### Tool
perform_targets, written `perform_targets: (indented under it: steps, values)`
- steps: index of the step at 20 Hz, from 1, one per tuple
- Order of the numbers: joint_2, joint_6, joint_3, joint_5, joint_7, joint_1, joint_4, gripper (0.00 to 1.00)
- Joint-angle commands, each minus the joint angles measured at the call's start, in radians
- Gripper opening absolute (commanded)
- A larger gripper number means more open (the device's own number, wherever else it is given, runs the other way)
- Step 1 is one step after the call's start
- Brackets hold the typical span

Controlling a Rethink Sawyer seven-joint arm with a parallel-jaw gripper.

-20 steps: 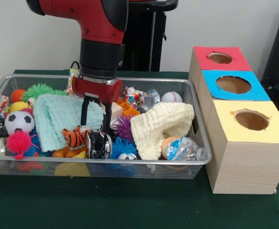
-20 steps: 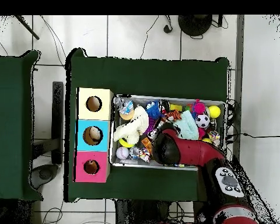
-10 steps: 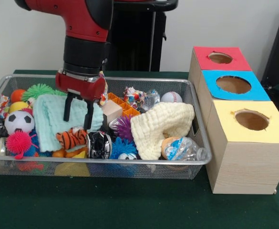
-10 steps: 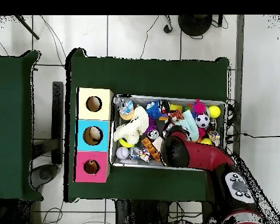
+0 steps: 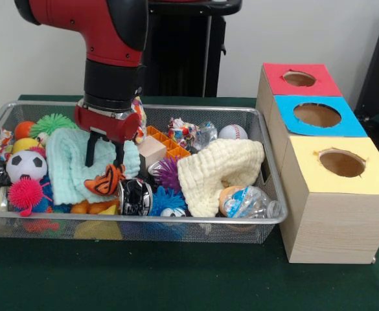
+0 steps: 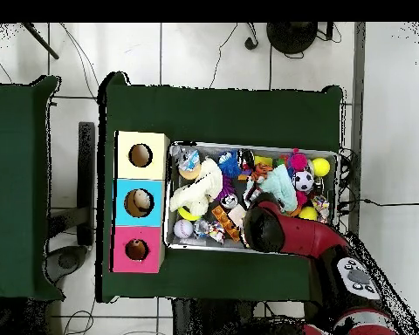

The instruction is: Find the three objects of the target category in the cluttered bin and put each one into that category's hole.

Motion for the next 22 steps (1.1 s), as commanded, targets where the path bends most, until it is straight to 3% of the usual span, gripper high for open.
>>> perform_targets:
  steps: [1, 4, 16, 22]
  values:
    - [0.111, -0.034, 0.022, -0.044, 0.052, 0.003, -0.039, 1.00]
    - [0.113, -0.065, 0.005, -0.045, 0.060, 0.019, -0.042, 1.00]
    - [0.037, -0.022, 0.017, -0.034, 0.046, 0.030, -0.037, 1.00]
    - [-0.023, 0.001, 0.033, -0.047, 0.036, 0.021, 0.012, 1.00]
